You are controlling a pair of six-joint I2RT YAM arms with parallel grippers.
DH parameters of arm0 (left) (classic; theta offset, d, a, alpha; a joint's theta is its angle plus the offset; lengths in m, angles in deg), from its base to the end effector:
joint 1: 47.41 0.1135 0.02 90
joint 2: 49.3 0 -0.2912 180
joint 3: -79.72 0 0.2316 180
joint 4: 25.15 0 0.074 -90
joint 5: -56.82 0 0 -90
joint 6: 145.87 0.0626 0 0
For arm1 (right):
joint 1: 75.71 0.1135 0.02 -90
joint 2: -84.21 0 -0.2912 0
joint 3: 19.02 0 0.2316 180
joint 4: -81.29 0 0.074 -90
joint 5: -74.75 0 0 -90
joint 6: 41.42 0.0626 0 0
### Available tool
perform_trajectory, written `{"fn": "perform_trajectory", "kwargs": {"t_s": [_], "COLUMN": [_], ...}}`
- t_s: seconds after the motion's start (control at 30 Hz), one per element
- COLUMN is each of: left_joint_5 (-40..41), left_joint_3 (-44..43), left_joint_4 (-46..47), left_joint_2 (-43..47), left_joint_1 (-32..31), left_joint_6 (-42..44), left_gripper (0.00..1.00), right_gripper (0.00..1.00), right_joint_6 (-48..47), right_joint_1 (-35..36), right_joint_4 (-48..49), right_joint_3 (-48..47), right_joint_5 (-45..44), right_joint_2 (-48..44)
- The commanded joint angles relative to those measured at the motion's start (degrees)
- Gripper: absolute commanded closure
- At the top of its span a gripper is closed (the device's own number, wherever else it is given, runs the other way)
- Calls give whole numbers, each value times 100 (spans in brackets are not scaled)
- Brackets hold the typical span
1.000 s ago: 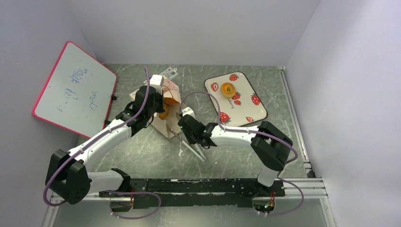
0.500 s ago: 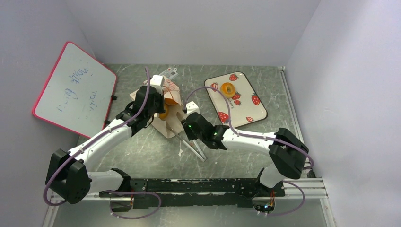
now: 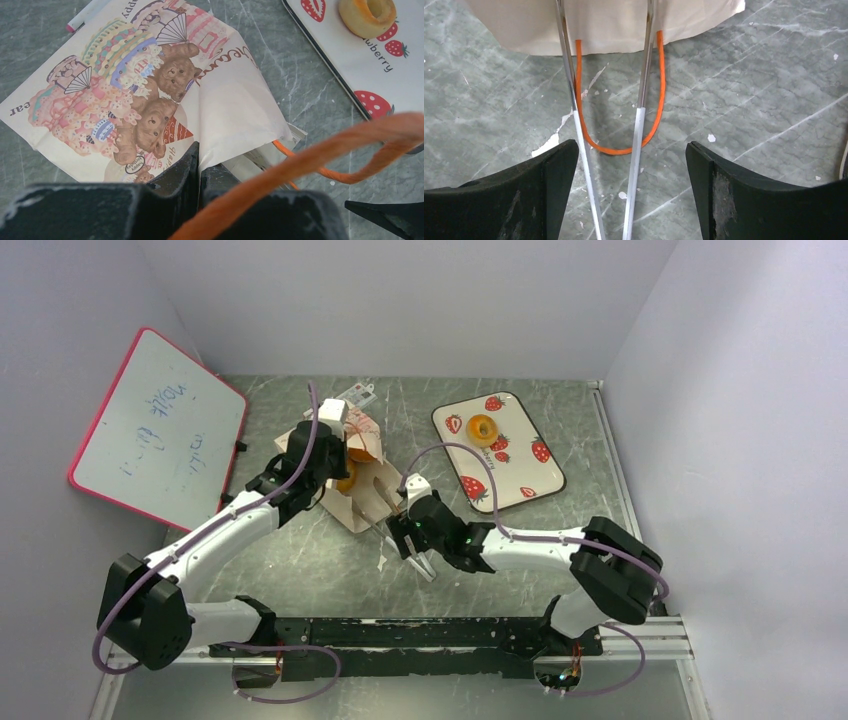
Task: Take the fake bread out of the paper bag
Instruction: Place the clamp at the center of the board, then pick up the clamp at the center of the board.
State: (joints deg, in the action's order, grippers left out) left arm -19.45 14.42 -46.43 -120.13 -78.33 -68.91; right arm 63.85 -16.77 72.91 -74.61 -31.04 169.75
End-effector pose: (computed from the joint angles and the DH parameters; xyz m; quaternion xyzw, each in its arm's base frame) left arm 0.2437 -0.1287 0.3054 0.0696 0.8451 -0.1003 0.5205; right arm 0.1711 0.2511 0.2049 -0.2760 0.8498 0.1618 0.4188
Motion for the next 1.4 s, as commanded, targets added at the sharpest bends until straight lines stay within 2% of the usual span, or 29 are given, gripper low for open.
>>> {"fn": "perform_trajectory", "kwargs": {"t_s": [0.0, 0.37, 0.73, 1.07, 1.37], "left_joint_5": [-107, -226, -289, -264, -253], "left_joint_3": [-242, -520, -548, -396, -260], "left_joint_4": [-245, -363, -527, -643, -740], "left_joint_2": [-92, -332, -297, -128, 24], "left_joint_1": [-21, -28, -28, -28, -28], "left_joint_6": [-6, 29, -1, -67, -93], "left_gripper": [93, 93, 93, 93, 93], "right_gripper": [16, 21, 37, 52, 53], "right_joint_6": [-82, 23, 20, -53, -133], "right_joint_1": [11, 9, 6, 14, 13], "right_joint_4": [647, 1138, 1230, 1009, 394], "right_joint_3": [162, 367, 339, 167, -351], "right_joint_5": [78, 342, 231, 375, 592], "right_joint_2": [112, 423, 752, 807, 749]}}
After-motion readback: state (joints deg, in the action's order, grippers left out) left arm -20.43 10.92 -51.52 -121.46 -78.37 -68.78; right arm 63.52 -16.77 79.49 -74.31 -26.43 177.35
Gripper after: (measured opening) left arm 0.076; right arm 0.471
